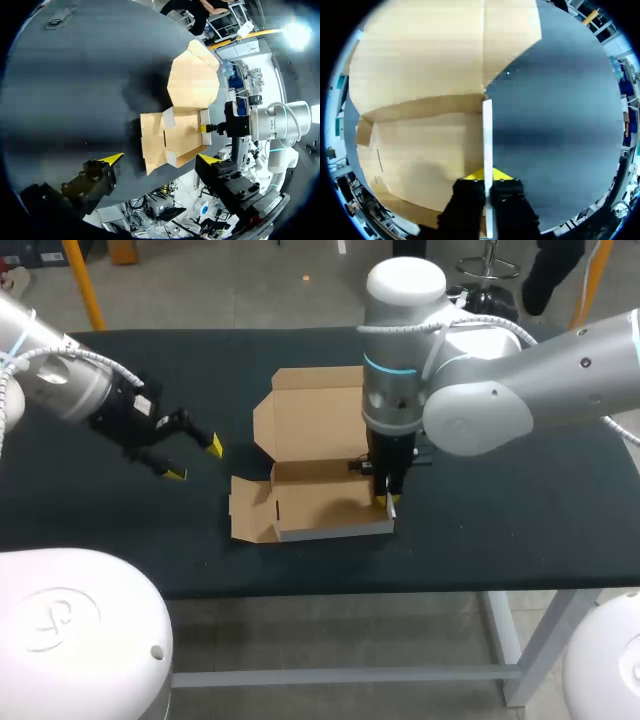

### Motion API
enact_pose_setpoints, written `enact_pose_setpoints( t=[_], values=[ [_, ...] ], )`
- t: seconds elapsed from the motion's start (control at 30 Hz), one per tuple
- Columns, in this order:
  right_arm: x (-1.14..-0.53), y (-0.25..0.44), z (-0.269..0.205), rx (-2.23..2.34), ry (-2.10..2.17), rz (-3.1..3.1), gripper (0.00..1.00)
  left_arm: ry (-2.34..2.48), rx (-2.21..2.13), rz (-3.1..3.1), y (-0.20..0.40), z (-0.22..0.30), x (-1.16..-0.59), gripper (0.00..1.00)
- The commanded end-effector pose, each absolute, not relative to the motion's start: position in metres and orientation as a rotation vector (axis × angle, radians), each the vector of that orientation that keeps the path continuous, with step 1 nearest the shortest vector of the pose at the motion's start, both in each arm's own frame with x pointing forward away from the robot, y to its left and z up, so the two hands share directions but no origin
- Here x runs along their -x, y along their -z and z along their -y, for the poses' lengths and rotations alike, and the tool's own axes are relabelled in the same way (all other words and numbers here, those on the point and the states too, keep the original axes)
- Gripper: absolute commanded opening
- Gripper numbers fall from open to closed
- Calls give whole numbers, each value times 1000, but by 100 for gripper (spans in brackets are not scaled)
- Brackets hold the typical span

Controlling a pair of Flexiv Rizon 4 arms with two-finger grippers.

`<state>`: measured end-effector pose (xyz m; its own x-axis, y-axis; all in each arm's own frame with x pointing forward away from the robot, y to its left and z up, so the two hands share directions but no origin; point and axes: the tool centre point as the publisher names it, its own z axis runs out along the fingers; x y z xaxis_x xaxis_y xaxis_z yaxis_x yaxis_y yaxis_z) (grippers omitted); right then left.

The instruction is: Assemble the packaging by folding the flat box into shape, placing the metal phone stand inside, and closing the box properly

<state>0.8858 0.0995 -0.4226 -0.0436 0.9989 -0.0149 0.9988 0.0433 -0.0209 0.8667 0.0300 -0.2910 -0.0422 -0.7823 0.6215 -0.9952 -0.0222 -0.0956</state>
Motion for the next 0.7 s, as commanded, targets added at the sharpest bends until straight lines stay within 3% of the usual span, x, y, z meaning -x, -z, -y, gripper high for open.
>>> enact_pose_setpoints(
  t=[0.03, 0.2, 0.4, 0.5, 0.7],
  values=[
    [-887, 422, -100, 2167, -49, 2266, 0, -758, -1812, 1875, 311, -25, -878, 83],
    [-887, 422, -100, 2167, -49, 2266, 0, -755, -1776, 1905, 330, -19, -880, 66],
    [-887, 422, -100, 2167, -49, 2266, 0, -753, -1758, 1915, 346, -14, -882, 65],
    [-887, 422, -100, 2167, -49, 2266, 0, -736, -1754, 1912, 354, -10, -883, 56],
    [-887, 422, -100, 2167, -49, 2266, 0, -725, -1740, 1897, 368, -5, -881, 56]
  ],
)
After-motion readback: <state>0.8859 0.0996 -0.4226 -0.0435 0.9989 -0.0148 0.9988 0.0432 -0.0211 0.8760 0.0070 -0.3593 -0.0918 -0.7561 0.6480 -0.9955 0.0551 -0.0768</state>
